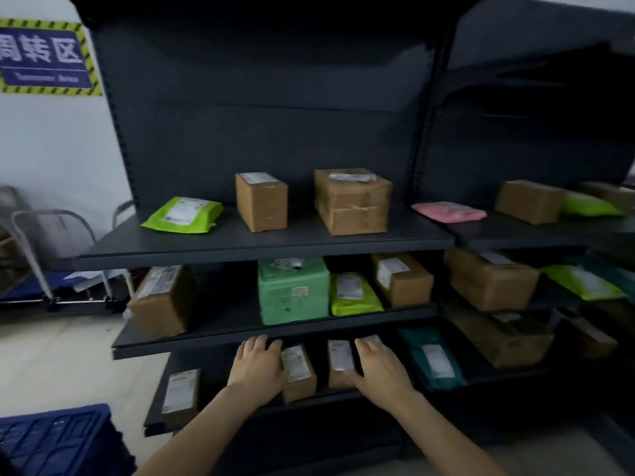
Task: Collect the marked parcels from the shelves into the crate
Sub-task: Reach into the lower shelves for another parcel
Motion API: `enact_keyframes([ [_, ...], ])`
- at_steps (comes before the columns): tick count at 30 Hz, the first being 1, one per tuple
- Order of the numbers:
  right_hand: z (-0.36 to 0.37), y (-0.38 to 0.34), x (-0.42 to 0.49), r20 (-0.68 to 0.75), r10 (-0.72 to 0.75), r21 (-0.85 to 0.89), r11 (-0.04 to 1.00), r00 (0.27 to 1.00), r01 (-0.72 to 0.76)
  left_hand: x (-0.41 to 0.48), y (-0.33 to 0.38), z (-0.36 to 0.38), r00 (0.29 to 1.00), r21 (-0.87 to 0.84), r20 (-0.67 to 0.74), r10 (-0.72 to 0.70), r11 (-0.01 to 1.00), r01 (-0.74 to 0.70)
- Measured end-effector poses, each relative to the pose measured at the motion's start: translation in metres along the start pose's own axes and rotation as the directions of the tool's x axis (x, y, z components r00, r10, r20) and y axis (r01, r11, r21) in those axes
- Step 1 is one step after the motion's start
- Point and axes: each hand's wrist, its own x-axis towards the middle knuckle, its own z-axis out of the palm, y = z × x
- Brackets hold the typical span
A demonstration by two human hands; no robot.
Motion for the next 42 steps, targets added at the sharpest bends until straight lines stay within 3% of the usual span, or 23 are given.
enact_keyframes([
  [9,-0.035,0.132,-0.067,-0.044,0.21,-0.039,0.977,0.977,-0.211,0.028,0.154,0.025,0.973,-0.024,0.063,0.223,0.975,-0.222],
  [15,-0.042,0.2,-0.096,-0.095,0.342,0.074,0.939,0.935,-0.336,0.057,0.233,0.05,0.923,-0.03,0.131,0.361,0.932,-0.361],
  [26,-0.067,0.338,-0.093,-0.071,0.514,0.092,0.857,0.855,-0.507,0.146,0.377,0.082,0.827,-0.077,0.165,0.538,0.843,-0.533],
  [35,-0.08,0.439,-0.098,-0.067,0.595,0.139,0.8,0.801,-0.583,0.185,0.479,0.102,0.776,-0.057,0.202,0.598,0.798,-0.6],
  [42,-0.094,0.542,-0.119,-0.022,0.6,0.166,0.791,0.799,-0.589,0.195,0.579,0.129,0.788,-0.05,0.203,0.581,0.81,-0.584],
])
